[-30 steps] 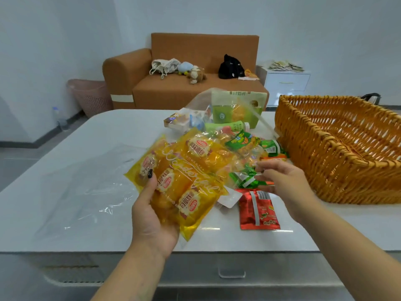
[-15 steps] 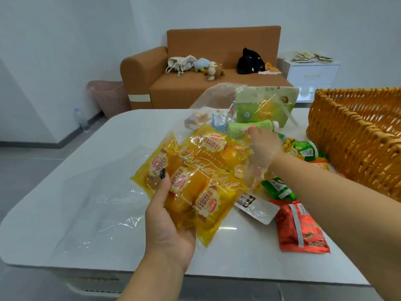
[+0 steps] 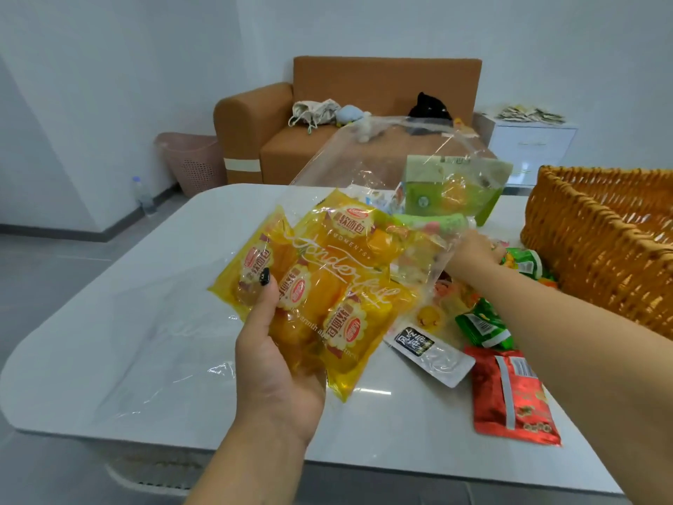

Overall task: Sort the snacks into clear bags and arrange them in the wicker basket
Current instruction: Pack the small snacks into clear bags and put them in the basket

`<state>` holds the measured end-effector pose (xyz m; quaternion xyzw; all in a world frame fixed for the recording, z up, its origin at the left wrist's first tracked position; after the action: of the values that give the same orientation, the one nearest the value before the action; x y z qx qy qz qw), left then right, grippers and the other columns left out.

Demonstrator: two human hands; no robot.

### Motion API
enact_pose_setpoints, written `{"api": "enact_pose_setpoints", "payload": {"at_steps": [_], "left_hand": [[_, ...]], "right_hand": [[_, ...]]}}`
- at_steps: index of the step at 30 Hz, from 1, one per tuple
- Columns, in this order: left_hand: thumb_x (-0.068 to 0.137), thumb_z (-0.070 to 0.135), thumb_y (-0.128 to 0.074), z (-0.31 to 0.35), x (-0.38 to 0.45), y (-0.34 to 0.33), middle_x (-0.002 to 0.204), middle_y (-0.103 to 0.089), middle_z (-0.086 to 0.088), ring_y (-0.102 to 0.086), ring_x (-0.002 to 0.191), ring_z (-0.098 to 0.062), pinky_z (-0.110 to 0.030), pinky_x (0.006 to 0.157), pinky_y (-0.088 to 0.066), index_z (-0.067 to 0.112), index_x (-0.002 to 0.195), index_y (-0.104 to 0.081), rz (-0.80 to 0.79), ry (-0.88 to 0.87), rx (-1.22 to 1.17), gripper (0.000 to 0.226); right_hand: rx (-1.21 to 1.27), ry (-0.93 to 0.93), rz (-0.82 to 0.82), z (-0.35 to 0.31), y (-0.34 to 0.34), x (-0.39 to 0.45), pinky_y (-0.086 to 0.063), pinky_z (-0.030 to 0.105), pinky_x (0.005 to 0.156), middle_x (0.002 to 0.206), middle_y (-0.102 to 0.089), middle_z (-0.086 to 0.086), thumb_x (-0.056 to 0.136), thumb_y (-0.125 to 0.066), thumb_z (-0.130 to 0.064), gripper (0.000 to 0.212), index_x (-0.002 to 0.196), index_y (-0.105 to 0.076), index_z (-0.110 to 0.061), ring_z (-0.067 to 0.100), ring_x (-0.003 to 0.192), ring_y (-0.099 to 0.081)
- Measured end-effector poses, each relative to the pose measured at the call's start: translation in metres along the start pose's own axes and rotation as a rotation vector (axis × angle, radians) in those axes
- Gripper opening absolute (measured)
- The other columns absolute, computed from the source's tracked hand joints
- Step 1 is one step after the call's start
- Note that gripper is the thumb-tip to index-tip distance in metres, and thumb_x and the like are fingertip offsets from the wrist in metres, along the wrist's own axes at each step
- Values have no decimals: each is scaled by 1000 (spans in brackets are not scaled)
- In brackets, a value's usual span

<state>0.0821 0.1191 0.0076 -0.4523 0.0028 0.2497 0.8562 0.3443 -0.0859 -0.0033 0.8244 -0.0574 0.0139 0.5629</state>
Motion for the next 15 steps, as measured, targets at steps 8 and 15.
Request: {"api": "enact_pose_setpoints", "payload": {"at_steps": [8, 15], "left_hand": [[90, 41, -59, 0, -28, -4, 99, -77, -3, -75, 84, -26, -44, 75, -55, 28, 111, -66, -18, 29, 78, 26], [91, 37, -57, -5, -56, 9, 99, -76, -5, -75, 82, -26, -43, 73, -55, 23, 112, -67, -57, 64, 161, 27]], "right_hand": [[734, 19, 184, 40, 46, -79, -55, 35, 74, 102, -68, 4, 83, -68, -11, 42, 124, -62, -18, 18, 82, -61], [1678, -346, -227, 70, 60, -201, -51, 43, 92, 97, -68, 13, 90, -52, 4, 12, 95, -61, -4, 27, 95, -65]]}}
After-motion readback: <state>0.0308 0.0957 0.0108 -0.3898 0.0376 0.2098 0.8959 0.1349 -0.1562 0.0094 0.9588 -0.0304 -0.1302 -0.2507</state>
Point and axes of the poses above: each hand's wrist, its own x-axis towards the middle knuckle, its own y-axis out of the back of the hand, z = x × y, the point moved 7 cm from there along x, towards the middle knuckle
